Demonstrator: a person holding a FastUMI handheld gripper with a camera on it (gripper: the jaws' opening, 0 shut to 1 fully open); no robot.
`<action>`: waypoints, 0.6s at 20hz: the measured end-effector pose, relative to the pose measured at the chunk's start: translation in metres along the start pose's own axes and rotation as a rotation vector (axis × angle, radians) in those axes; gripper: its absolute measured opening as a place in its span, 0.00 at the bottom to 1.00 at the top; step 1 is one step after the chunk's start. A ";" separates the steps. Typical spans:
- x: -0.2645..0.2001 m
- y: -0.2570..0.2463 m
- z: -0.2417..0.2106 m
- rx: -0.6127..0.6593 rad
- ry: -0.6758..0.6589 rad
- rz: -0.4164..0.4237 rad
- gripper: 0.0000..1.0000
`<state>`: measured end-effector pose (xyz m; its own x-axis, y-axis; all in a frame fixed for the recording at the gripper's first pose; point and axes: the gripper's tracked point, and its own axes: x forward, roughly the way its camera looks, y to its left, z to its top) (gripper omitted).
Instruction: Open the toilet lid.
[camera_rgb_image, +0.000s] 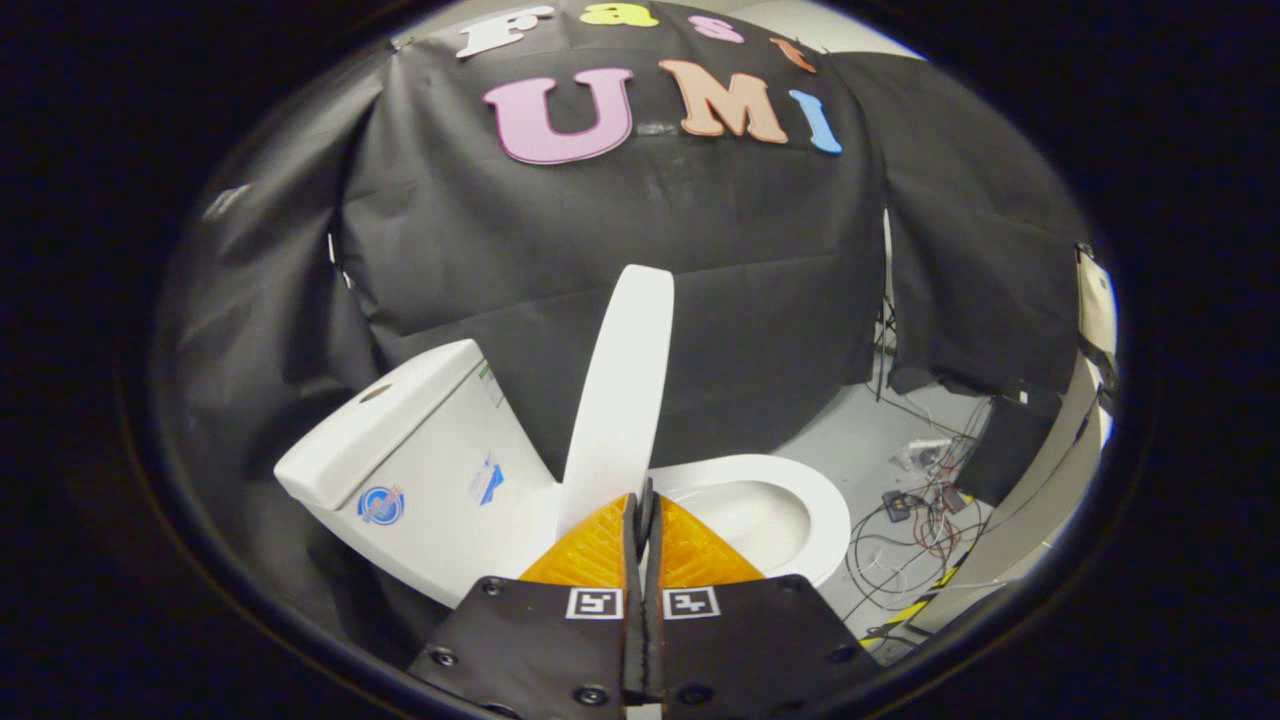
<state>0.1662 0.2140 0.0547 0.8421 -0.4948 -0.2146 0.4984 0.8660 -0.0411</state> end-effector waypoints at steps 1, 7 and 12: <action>0.000 0.006 0.001 -0.017 -0.009 0.003 0.00; -0.003 0.040 0.011 -0.107 -0.052 0.018 0.00; -0.004 0.046 0.015 -0.174 -0.068 -0.017 0.00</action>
<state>0.1889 0.2551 0.0678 0.8487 -0.5082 -0.1467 0.4746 0.8540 -0.2132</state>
